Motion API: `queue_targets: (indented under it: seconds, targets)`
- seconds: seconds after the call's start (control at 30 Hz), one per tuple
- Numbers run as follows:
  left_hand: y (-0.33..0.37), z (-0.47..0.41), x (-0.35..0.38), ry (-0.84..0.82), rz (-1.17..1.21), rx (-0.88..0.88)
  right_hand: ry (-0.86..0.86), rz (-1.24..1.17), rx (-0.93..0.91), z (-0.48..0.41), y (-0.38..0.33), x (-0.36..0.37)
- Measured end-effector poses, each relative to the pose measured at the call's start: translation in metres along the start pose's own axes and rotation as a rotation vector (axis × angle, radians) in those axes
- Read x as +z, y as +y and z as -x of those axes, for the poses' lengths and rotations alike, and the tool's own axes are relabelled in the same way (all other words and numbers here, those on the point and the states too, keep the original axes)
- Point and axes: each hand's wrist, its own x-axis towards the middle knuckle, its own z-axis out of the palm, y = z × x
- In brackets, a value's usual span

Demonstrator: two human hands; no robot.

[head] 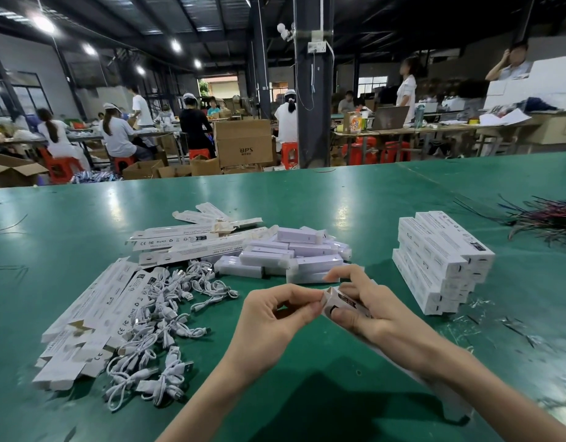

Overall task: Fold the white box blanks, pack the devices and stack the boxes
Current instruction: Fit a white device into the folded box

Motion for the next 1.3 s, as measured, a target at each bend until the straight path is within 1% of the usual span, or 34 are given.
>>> queue_targets:
  seconds: [0.2, 0.33, 0.47, 0.53, 0.6, 0.67, 0.73, 0.77, 0.83, 0.9, 0.93, 0.97, 1.03, 1.1, 1.17, 1.23, 1.27, 1.3]
  targets:
    - [-0.003, 0.004, 0.007, 0.046, -0.139, 0.146, -0.019, 0.066, 0.031, 0.000, -0.003, -0.002]
    - [-0.004, 0.004, 0.008, 0.076, -0.159, 0.201, -0.036, 0.075, 0.032, -0.001, -0.003, 0.000]
    - [-0.009, 0.005, 0.008, 0.074, -0.254, 0.274, -0.040, 0.150, 0.061, 0.001, 0.001, 0.000]
    - [-0.012, 0.007, 0.010, 0.066, -0.251, 0.269, -0.041, 0.157, 0.054, 0.001, 0.003, 0.001]
    - [-0.015, 0.007, 0.011, 0.065, -0.177, 0.210, -0.025, 0.140, 0.020, -0.001, 0.001, 0.003]
    - [-0.016, 0.006, 0.013, 0.047, -0.013, 0.093, -0.004, 0.131, -0.034, -0.003, 0.001, 0.004]
    - [-0.015, 0.003, 0.015, 0.043, 0.129, -0.009, -0.014, 0.093, -0.048, -0.005, 0.003, 0.004]
    - [-0.014, 0.002, 0.015, 0.064, 0.194, -0.059, -0.047, 0.023, -0.022, -0.005, 0.004, 0.004]
    - [-0.014, -0.005, 0.010, 0.163, 0.382, -0.187, -0.111, -0.214, 0.066, -0.006, 0.004, 0.005]
    - [-0.019, -0.011, -0.001, 0.295, 0.577, -0.327, -0.099, -0.467, 0.133, -0.009, 0.005, 0.004]
    - [-0.021, -0.013, -0.004, 0.325, 0.625, -0.384, -0.084, -0.543, 0.153, -0.010, 0.006, 0.003]
    - [-0.022, -0.012, -0.005, 0.315, 0.620, -0.433, -0.075, -0.572, 0.170, -0.011, 0.007, 0.003]
    - [-0.025, -0.008, 0.002, 0.219, 0.531, -0.483, -0.027, -0.529, 0.202, -0.012, 0.011, 0.007]
    - [-0.028, -0.003, 0.012, 0.113, 0.402, -0.449, 0.106, -0.499, 0.254, -0.014, 0.016, 0.013]
    - [-0.030, 0.000, 0.015, 0.019, 0.182, -0.288, 0.268, -0.513, 0.318, -0.019, 0.023, 0.012]
    - [-0.032, 0.001, 0.011, -0.085, -0.021, -0.108, 0.382, -0.576, 0.391, -0.023, 0.030, 0.007]
    - [-0.032, 0.002, 0.010, -0.140, -0.050, -0.056, 0.420, -0.619, 0.421, -0.025, 0.033, 0.005]
    - [-0.032, 0.003, 0.011, -0.176, -0.039, -0.041, 0.443, -0.661, 0.446, -0.027, 0.037, 0.004]
